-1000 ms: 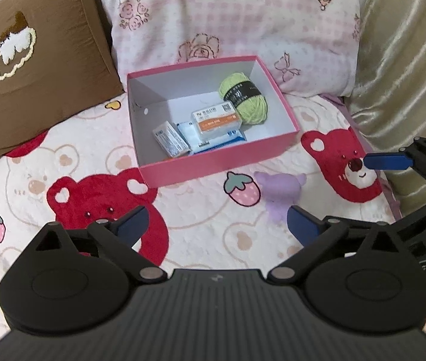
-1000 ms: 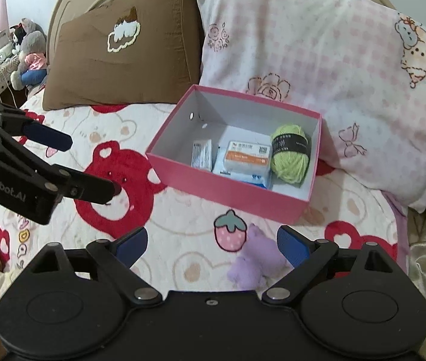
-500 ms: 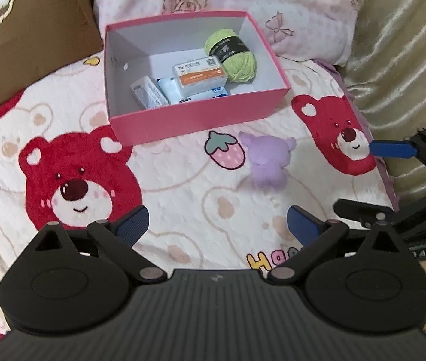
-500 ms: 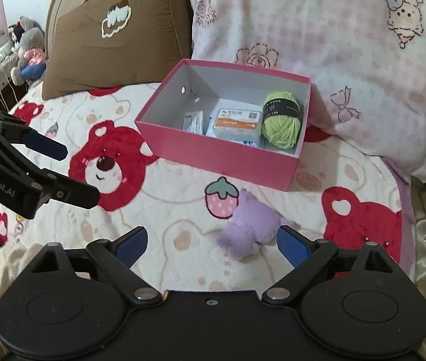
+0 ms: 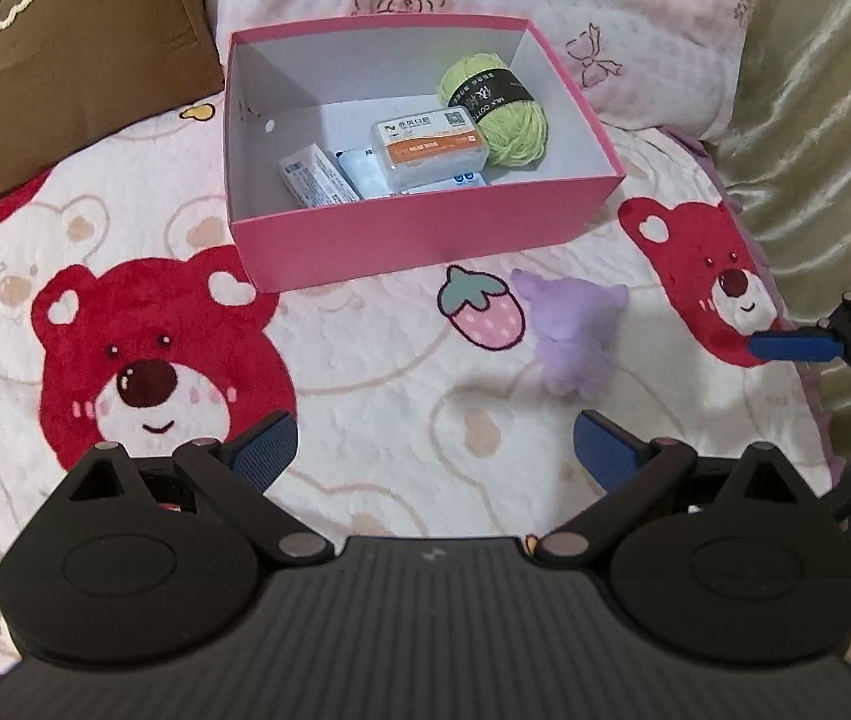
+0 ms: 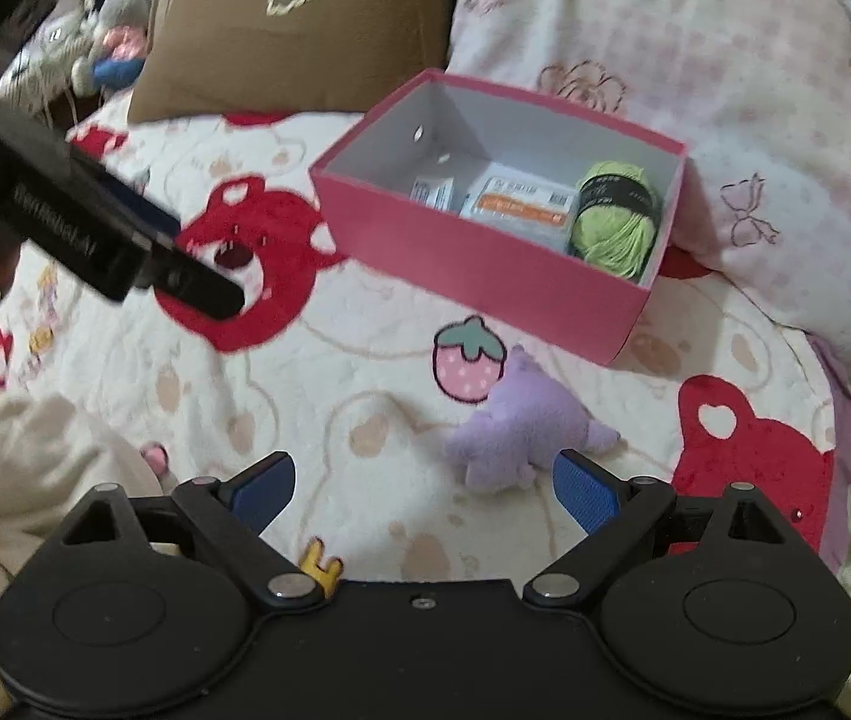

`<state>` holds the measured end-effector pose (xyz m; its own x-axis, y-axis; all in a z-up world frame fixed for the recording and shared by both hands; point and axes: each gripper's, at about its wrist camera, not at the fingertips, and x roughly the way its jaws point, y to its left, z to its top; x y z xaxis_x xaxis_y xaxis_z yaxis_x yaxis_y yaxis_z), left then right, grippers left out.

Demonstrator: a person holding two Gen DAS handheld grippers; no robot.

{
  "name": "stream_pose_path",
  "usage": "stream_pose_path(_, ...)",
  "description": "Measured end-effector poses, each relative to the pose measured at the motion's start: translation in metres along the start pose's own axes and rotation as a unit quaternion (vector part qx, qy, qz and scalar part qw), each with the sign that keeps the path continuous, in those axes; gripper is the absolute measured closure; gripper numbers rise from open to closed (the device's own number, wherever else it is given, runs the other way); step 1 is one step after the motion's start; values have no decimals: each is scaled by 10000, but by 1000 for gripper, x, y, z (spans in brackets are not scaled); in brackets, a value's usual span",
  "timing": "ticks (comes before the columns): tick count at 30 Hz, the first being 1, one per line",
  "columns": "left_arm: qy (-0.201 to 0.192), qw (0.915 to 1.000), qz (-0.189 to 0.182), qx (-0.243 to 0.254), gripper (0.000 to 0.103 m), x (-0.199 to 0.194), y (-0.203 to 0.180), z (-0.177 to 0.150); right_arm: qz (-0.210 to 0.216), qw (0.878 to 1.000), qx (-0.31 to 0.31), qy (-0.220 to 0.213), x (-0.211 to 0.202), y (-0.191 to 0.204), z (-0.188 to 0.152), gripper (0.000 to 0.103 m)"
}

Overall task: Organize objects
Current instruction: 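Withdraw the left tool from the box back over the blanket, then move the left tool toward the purple plush bear on the blanket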

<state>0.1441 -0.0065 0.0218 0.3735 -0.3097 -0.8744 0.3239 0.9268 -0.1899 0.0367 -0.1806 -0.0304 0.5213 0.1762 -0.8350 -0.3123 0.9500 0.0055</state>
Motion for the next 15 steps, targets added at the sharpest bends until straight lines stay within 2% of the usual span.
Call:
stream_pose_path(2, -15, 9999, -93, -90, 3, 8, 2, -2, 28, 10000, -9, 24, 4, -1, -1, 8)
stream_pose_path(8, 12, 10000, 18, -88, 3, 37, 5, -9, 74, 9999, -3, 111, 20, 3, -8, 8)
stream_pose_path(15, -236, 9988, -264, -333, 3, 64, 3, -17, -71, 9999, -31, -73, 33, -9, -13, 8)
